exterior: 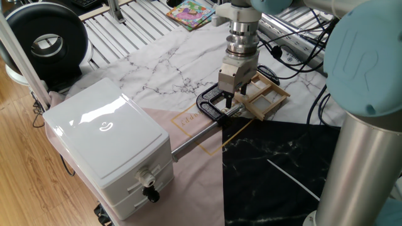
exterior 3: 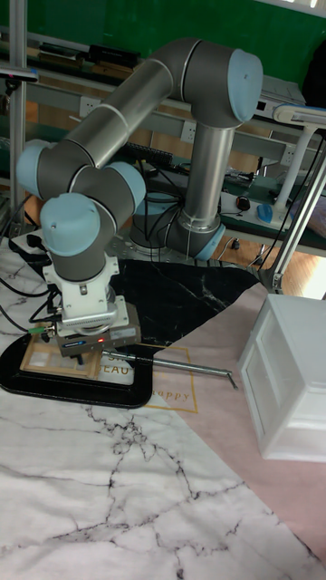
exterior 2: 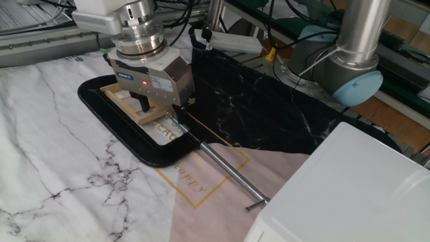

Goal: Close a sliding window

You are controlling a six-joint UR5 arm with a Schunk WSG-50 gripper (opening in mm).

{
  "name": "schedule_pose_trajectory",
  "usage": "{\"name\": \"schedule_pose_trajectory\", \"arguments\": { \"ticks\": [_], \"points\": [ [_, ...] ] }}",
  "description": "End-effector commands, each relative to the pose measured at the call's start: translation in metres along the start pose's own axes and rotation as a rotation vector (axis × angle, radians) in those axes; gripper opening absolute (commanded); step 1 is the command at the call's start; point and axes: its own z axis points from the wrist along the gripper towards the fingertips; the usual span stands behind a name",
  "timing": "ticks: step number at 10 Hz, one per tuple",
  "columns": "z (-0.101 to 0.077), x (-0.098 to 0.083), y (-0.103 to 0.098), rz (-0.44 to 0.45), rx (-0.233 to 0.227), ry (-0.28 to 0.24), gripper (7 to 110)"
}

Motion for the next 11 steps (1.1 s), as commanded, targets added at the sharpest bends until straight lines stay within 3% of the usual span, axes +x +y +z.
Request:
{"name": "schedule_pose_trajectory", "arguments": {
  "ticks": [1,4,6,8,11],
  "points": [
    [-0.001,0.000,-0.007,0.029,0.024,0.003,88],
    [-0.001,0.005,-0.010,0.058,0.040,0.027,88],
    [-0.002,0.009,-0.023,0.062,0.101,0.041,88],
    [-0.003,0.010,-0.027,0.092,0.118,0.050,88],
    [-0.003,0.010,-0.023,0.106,0.102,0.052,88]
  ]
}}
